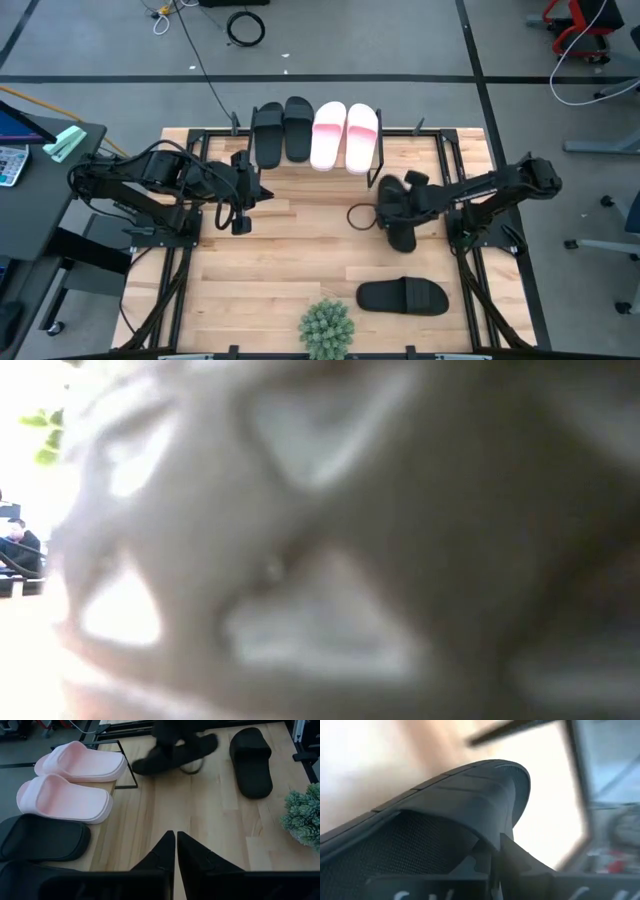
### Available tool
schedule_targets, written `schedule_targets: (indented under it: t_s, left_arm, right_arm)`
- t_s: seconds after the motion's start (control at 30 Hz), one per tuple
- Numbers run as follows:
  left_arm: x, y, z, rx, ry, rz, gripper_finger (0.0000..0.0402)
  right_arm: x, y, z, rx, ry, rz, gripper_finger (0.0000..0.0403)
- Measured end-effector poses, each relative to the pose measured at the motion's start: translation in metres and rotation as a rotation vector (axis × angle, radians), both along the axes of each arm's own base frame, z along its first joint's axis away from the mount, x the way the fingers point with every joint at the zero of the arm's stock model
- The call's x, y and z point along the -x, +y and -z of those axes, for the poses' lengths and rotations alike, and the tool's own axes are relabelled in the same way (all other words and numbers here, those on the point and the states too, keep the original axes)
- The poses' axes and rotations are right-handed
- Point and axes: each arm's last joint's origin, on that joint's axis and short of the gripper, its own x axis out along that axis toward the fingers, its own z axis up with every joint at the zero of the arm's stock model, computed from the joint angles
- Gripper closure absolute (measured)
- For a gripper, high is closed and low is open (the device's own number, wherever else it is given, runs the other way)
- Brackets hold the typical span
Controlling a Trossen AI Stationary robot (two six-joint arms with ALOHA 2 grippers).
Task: Pick and place slides into the shelf
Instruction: Put the black slides under the shelf
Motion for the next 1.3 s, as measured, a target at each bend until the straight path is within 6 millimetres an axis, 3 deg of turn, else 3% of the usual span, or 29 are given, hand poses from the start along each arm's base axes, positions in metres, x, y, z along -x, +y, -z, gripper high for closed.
schedule_targets:
  t_s: [0.2,0.3,0.4,0.6,0.8,0.93,1.3]
  left_arm:
    - [0.0,0.0,0.0,0.0,0.0,0.0,0.0373]
    - [0.0,0.0,0.0,0.001,-0.001,0.0,0.0379]
    - [0.0,0.0,0.0,0.001,-0.002,0.0,0.0383]
    - [0.0,0.0,0.0,0.02,-0.006,-0.015,0.0376]
    - [0.0,0.0,0.0,0.021,-0.006,-0.016,0.037]
    - [0.0,0.0,0.0,0.02,-0.005,-0.015,0.0377]
    - [0.0,0.0,0.0,0.02,-0.005,-0.016,0.0376]
  right_arm:
    - [-0.022,0.046,-0.032,-0.273,-0.217,-0.09,0.0389]
    - [-0.033,0.062,-0.041,-0.284,-0.363,-0.179,0.0389]
    - [-0.04,0.064,-0.042,-0.204,-0.429,-0.21,0.0389]
    - [-0.056,0.048,-0.027,-0.025,-0.39,-0.19,0.0389]
    - [-0.075,0.027,0.004,0.108,-0.225,-0.211,0.0389]
    - [-0.082,0.01,0.013,0.229,-0.166,-0.192,0.0389]
    - [-0.09,-0.041,0.018,0.203,-0.14,-0.118,0.0377]
